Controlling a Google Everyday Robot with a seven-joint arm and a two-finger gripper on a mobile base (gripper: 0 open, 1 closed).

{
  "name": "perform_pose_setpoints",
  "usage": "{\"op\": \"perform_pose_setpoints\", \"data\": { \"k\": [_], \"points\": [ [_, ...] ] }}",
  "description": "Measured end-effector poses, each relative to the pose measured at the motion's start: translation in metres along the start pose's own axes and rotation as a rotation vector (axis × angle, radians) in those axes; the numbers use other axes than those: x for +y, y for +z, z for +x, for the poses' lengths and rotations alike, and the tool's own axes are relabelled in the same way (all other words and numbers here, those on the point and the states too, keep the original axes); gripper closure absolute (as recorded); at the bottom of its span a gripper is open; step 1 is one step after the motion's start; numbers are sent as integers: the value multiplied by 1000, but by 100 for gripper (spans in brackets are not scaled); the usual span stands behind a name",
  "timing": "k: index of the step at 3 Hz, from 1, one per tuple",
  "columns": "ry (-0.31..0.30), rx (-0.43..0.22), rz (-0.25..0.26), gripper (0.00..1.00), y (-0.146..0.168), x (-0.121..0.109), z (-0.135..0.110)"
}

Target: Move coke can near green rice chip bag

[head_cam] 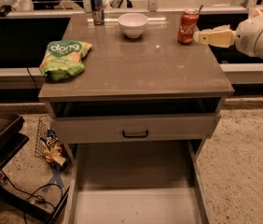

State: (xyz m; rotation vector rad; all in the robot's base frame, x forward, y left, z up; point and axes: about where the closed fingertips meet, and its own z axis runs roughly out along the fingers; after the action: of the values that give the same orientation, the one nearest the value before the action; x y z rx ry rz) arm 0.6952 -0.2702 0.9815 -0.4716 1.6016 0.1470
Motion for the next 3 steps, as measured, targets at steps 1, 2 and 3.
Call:
{"op": "perform_pose_setpoints", "data": {
  "k": [1, 2, 3],
  "points": [
    [119, 5, -55, 0, 43, -8, 28],
    [140, 32, -109, 0, 111, -14, 51],
    [105, 54, -137, 0, 156, -22, 64]
  ]
}}
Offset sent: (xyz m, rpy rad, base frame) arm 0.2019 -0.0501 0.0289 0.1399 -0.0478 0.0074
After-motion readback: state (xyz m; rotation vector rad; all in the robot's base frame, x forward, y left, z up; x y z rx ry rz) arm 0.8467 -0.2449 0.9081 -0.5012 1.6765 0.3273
